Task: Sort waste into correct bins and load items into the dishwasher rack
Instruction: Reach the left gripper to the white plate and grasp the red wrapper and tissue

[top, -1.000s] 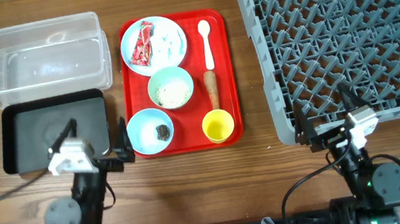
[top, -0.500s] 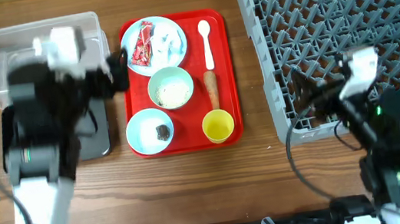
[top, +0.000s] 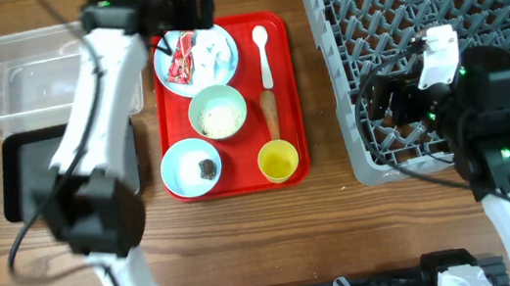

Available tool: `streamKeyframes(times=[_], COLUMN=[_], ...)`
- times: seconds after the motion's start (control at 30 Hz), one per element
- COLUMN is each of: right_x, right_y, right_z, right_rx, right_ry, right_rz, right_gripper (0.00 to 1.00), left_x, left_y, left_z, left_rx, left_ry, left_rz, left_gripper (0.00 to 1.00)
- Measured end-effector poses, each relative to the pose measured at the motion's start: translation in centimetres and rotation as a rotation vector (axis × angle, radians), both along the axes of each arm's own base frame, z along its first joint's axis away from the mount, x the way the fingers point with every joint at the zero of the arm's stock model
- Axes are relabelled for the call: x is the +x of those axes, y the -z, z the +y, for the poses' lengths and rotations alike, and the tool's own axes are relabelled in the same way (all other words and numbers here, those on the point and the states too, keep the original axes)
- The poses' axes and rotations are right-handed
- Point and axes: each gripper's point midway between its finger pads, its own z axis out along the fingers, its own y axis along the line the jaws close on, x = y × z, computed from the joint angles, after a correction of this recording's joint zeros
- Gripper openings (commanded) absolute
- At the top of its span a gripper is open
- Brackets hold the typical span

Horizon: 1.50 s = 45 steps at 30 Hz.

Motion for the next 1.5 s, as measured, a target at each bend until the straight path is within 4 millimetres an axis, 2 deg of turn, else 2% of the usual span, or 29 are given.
streamKeyframes(times=[0.03, 0.1, 0.13, 0.17, 0.3, 0.37, 0.53, 0.8, 1.1, 1.3, 1.33, 1.4, 1.43, 1.5], right_x=[-0.1, -0.3, -0.4, -0.5, -0.6, -0.6, -0.5, -0.6, -0.6, -0.6, -0.6, -0.6, -0.5, -0.5], right_y=[0.7, 2.2, 2.7, 3.2, 4.5, 5.0, 5.8, 6.2, 6.2, 6.2, 6.2, 6.2, 6.2, 6.1], right_z=[0.0, 0.0, 0.0, 0.0, 0.0, 0.0, 0.0, 0.0, 0.0, 0.0, 0.0, 0.0, 0.0, 0.0], right_rx=[0.018, 0.051, 0.06, 0.068, 0.086, 0.089, 0.092, 0.091, 0.091, 0.092, 0.091, 0.092, 0.091, 0.092], right_ry=[0.014, 0.045, 0.054, 0.063, 0.08, 0.085, 0.09, 0.091, 0.091, 0.091, 0.091, 0.091, 0.091, 0.091], right_rz=[0.038, 0.114, 0.138, 0.164, 0.222, 0.244, 0.274, 0.292, 0.292, 0.291, 0.291, 0.291, 0.29, 0.287], right_gripper=[1.0, 1.0, 1.0, 1.0, 1.0, 1.0, 1.0, 1.0, 1.0, 1.0, 1.0, 1.0, 1.0, 1.0], left_x=[0.3, 0.6, 0.6, 0.5, 0.1, 0.1, 0.8, 2.0, 1.8, 1.8, 1.7, 1.9, 1.9, 1.9], left_y=[2.1, 4.4, 6.9, 8.2, 11.2, 11.8, 11.7, 11.9, 16.8, 17.8, 17.9, 18.0, 18.0, 18.1], left_z=[-0.5, -1.2, -1.8, -2.1, -2.9, -2.9, -1.9, 0.8, 1.2, 1.3, 1.3, 1.4, 1.4, 1.6], left_rx=[0.013, 0.023, 0.036, 0.043, 0.059, 0.058, 0.04, 0.045, 0.086, 0.102, 0.104, 0.109, 0.114, 0.122], left_ry=[0.007, 0.018, 0.028, 0.034, 0.049, 0.03, -0.056, -0.146, -0.125, -0.111, -0.108, -0.111, -0.109, -0.11], left_rz=[0.031, 0.064, 0.107, 0.132, 0.186, 0.199, 0.193, 0.182, 0.254, 0.262, 0.262, 0.258, 0.256, 0.255], left_gripper=[1.0, 1.0, 1.0, 1.0, 1.0, 1.0, 1.0, 1.0, 1.0, 1.0, 0.94, 0.73, 0.57, 0.37])
